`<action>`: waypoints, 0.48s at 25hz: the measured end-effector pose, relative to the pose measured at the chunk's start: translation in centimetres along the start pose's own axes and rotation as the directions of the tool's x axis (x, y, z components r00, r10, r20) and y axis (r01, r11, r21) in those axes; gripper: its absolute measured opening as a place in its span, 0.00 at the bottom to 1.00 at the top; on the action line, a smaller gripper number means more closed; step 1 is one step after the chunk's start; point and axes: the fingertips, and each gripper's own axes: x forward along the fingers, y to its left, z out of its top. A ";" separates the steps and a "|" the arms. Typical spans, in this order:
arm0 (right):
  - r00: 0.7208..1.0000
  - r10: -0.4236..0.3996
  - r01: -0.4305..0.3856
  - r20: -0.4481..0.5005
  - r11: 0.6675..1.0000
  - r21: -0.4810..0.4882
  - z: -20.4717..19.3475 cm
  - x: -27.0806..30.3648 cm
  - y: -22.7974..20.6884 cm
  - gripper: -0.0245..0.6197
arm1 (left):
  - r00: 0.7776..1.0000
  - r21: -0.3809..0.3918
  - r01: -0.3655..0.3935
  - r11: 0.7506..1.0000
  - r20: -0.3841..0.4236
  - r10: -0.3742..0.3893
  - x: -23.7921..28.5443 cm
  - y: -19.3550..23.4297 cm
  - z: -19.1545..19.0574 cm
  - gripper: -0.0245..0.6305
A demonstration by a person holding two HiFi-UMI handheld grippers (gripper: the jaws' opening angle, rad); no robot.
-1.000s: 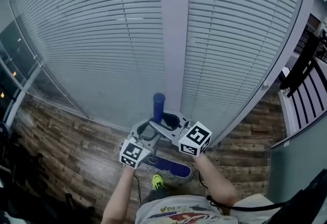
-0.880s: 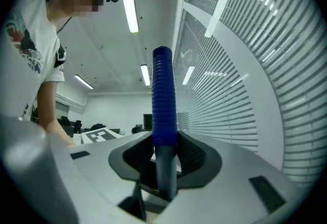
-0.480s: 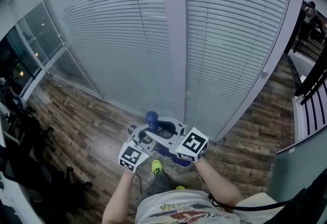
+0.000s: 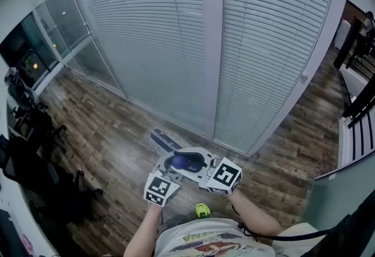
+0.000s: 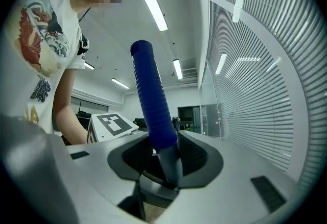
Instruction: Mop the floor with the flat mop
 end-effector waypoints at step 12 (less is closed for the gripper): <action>0.997 0.029 -0.030 -0.075 0.999 -0.019 -3.6 -2.6 15.4 0.27 | 0.995 -0.074 -0.100 0.992 -0.033 0.098 -9.9 -9.9 -4.8 0.22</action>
